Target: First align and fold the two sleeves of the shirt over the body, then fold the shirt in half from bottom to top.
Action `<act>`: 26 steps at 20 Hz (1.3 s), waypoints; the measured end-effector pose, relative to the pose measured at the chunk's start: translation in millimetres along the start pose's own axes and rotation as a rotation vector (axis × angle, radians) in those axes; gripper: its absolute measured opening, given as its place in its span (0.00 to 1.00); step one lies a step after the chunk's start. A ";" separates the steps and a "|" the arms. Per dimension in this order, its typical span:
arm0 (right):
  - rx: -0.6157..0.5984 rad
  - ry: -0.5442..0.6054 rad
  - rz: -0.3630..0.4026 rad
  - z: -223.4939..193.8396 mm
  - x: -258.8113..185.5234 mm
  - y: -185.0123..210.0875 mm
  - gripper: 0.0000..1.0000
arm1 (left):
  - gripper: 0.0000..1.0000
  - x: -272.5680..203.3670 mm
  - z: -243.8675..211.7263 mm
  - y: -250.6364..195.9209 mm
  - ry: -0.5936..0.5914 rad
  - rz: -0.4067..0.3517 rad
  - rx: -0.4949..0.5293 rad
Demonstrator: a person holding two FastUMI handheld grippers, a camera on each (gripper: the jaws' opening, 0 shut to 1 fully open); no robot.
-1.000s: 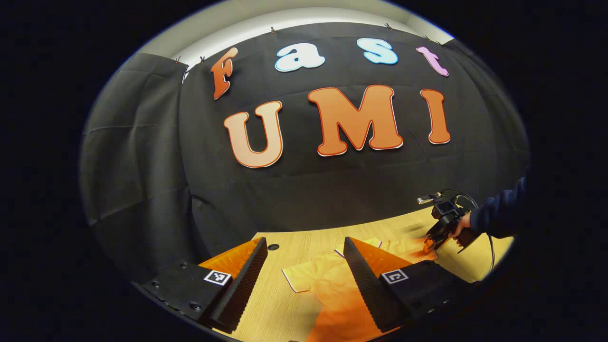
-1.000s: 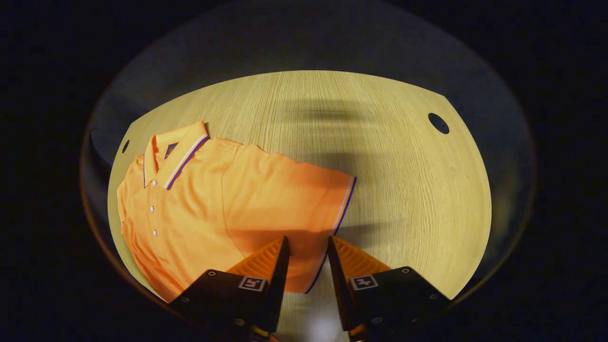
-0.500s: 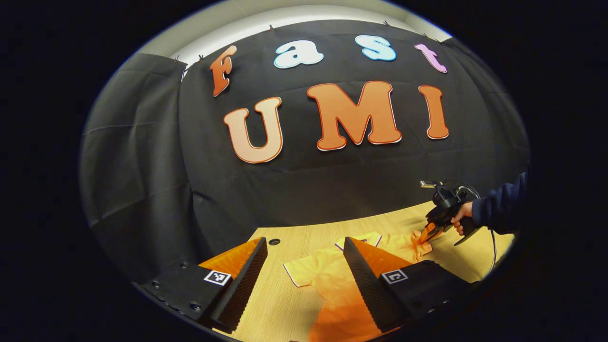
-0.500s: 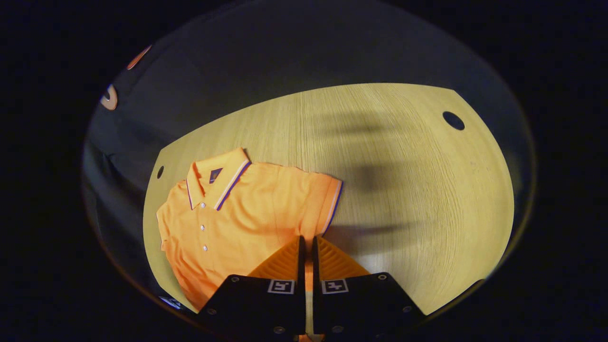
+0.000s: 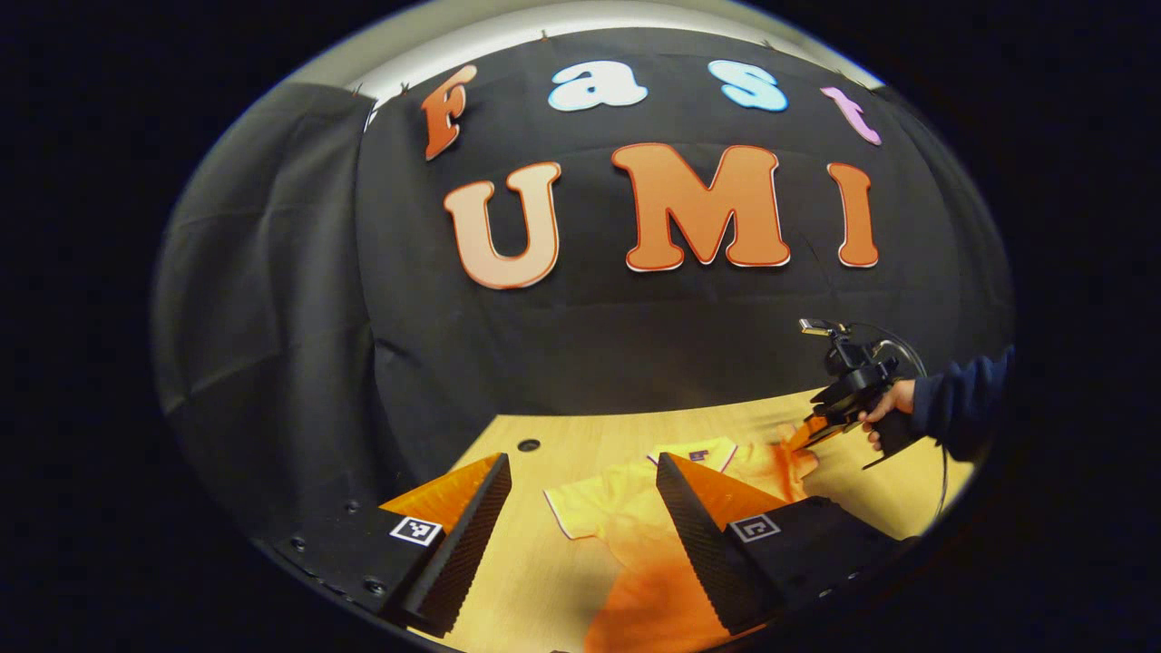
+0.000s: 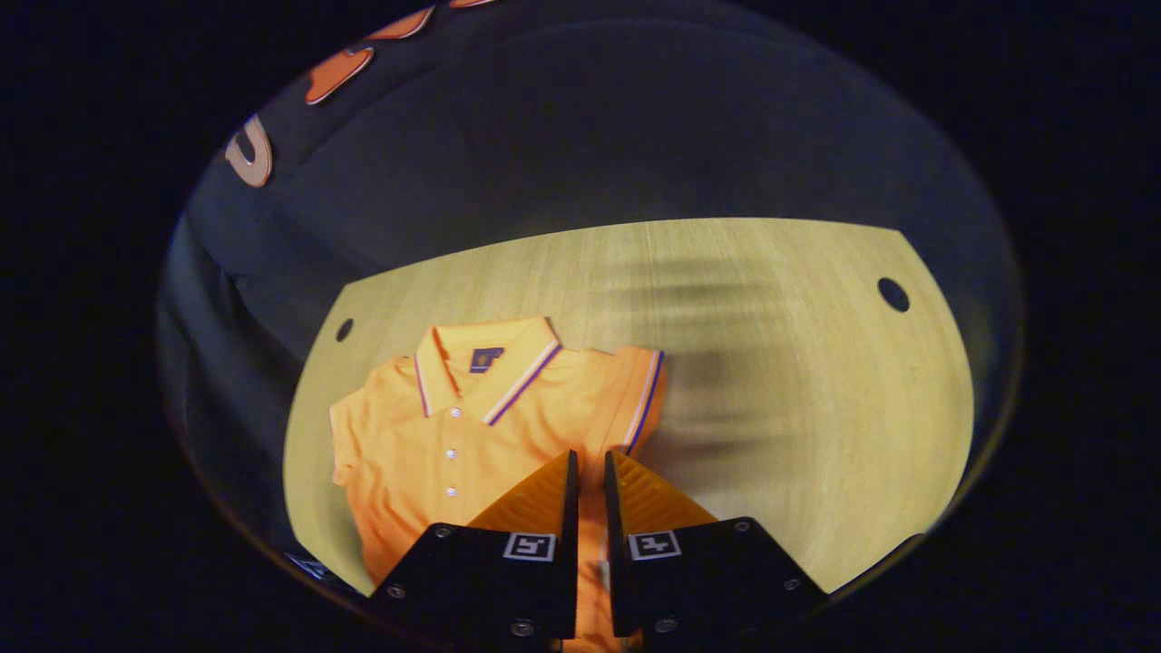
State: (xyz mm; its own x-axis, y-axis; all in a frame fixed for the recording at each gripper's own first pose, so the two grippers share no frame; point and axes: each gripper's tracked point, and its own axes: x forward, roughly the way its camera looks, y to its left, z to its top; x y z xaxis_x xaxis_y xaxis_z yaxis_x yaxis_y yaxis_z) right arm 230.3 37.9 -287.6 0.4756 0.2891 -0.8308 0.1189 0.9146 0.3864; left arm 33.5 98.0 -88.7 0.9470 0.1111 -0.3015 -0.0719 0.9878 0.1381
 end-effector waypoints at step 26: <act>0.065 -0.480 -0.289 -56.4 -171.7 17.1 0.98 | 0.98 223.6 -179.7 59.9 0.815 -0.145 -0.261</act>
State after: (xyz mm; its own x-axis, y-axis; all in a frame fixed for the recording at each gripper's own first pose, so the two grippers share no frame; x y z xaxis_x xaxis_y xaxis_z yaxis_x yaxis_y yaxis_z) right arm 101.5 19.8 -161.0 0.7570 -0.1450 -0.6371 0.3489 0.9141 0.2066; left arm 184.7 201.6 -317.4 0.4403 -0.0727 -0.8949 -0.1320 0.9806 -0.1447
